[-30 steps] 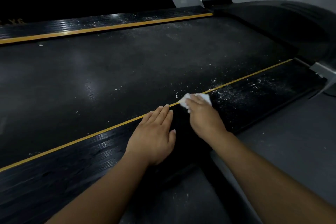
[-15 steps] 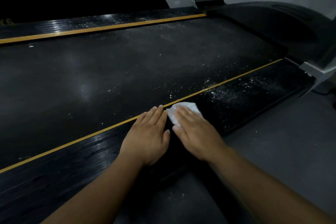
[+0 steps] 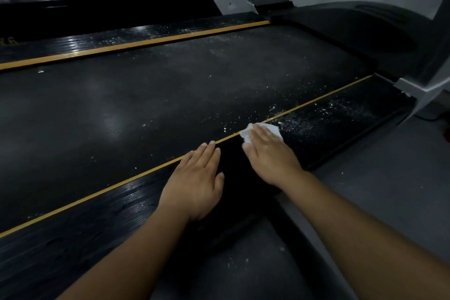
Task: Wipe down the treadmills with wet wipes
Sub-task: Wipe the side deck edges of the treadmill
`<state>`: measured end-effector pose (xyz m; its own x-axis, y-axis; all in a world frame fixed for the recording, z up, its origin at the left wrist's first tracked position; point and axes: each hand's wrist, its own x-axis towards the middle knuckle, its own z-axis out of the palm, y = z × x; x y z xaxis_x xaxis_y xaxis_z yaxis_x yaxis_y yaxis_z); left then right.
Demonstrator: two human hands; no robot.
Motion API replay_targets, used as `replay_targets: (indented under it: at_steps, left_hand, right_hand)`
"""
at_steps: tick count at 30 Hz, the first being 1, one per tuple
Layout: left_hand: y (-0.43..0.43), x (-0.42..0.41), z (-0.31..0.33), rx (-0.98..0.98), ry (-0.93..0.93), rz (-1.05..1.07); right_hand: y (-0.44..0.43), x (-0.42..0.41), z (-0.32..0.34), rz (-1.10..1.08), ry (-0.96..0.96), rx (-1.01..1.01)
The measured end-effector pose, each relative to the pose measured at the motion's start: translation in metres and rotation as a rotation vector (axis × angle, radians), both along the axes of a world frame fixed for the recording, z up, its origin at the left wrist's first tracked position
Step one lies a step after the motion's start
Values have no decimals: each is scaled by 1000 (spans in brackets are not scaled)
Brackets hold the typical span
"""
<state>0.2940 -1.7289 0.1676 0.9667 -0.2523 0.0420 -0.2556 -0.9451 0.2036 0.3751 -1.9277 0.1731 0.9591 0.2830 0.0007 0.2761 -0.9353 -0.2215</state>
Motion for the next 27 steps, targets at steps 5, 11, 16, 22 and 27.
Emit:
replay_targets:
  at_steps: [5,11,16,22,27]
  left_hand:
    - [-1,-1,0,-1,12,-18]
    - [-1,1,0,46,29,-7]
    - [-7,-3,3,111,80,21]
    - [-23,-22,0,96,81,104]
    - [-26,-22,0,73,77,121]
  right_hand:
    - [28,-72,-1,227,1,80]
    - [-15,-43,-2,54,-13,1]
    - [-13,-105,-14,318,-66,11]
    - [-50,-56,-4,92,-50,-35]
    - [-40,-105,-20,361,-97,17]
